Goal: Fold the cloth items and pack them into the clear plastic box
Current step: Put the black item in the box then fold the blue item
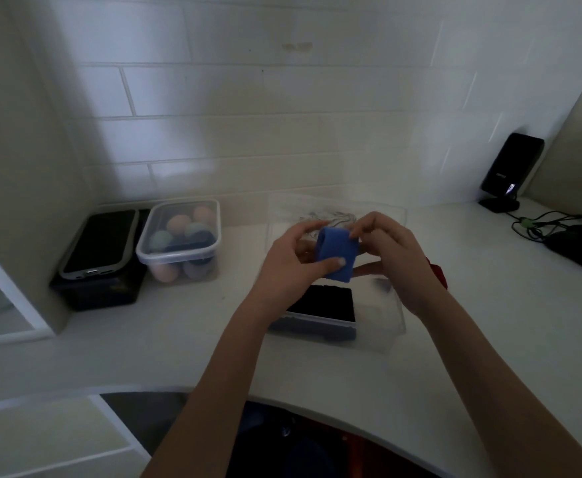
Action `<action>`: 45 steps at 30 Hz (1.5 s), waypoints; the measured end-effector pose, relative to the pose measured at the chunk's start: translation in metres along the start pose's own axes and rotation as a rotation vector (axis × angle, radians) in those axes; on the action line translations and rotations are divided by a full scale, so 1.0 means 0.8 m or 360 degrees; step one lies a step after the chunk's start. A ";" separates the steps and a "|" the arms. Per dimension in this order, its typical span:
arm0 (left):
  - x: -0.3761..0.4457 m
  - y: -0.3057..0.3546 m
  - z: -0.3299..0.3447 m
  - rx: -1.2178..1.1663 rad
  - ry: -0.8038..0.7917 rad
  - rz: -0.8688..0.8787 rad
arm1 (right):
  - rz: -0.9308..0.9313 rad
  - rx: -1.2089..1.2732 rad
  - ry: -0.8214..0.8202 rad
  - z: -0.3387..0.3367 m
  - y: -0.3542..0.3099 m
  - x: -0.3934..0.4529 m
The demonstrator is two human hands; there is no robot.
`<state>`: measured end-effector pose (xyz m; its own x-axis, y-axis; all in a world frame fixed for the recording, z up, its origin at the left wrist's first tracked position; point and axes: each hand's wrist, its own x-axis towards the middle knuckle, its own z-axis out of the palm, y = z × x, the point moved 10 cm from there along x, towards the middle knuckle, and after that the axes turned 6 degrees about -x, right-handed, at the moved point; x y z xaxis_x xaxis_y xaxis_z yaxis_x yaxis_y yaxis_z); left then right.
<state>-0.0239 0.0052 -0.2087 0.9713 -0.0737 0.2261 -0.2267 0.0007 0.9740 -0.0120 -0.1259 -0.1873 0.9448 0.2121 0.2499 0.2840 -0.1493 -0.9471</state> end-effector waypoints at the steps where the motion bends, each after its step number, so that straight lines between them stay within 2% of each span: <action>1: 0.000 0.001 -0.001 0.0011 0.0011 0.0011 | 0.0052 0.0008 0.0011 -0.002 0.002 0.000; 6: -0.003 0.019 0.012 0.0160 -0.0080 0.0207 | 0.0211 -0.0268 0.0023 -0.013 0.006 -0.012; 10: -0.005 0.027 0.022 0.0191 -0.0191 0.0333 | 0.0548 -0.0358 -0.0391 0.012 0.030 -0.029; 12: -0.007 0.030 0.028 0.0226 -0.0242 0.0390 | 0.0623 -0.0290 -0.0455 0.014 0.034 -0.029; 15: -0.011 0.038 0.034 0.0262 -0.0272 0.0445 | 0.0599 -0.0070 -0.0447 0.009 0.033 -0.024; 19: -0.017 0.039 0.038 0.0260 -0.0277 0.0395 | 0.0496 -0.0217 -0.0364 -0.003 0.023 -0.026; 24: -0.019 0.021 0.021 0.0429 -0.0151 0.0239 | 0.0146 -0.1123 -0.0069 -0.032 -0.005 -0.030; 27: -0.022 0.002 0.037 0.0632 -0.0387 0.0123 | -0.0021 -0.1289 -0.0110 -0.011 -0.008 -0.044; 29: -0.025 -0.009 0.046 0.0745 -0.0508 0.0047 | -0.0094 -0.1545 -0.0143 0.001 -0.007 -0.052; 32: -0.026 -0.014 0.051 0.0833 -0.0566 0.0015 | -0.0086 -0.1924 -0.0114 0.001 -0.001 -0.055; 34: -0.025 -0.014 0.050 0.0891 -0.0569 0.0009 | -0.0032 -0.1987 -0.0106 -0.002 0.000 -0.054; 39: -0.025 -0.018 0.050 0.1003 -0.0570 -0.0011 | 0.0112 -0.2203 -0.0343 0.010 0.007 -0.051; 45: -0.025 -0.021 0.052 0.1079 -0.0575 -0.0025 | 0.0259 -0.2032 -0.0753 0.019 0.022 -0.055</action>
<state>-0.0425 -0.0344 -0.2305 0.9174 -0.3901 0.0792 -0.3207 -0.6063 0.7277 -0.0514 -0.1237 -0.2180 0.9092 0.3749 -0.1810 0.3717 -0.9269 -0.0528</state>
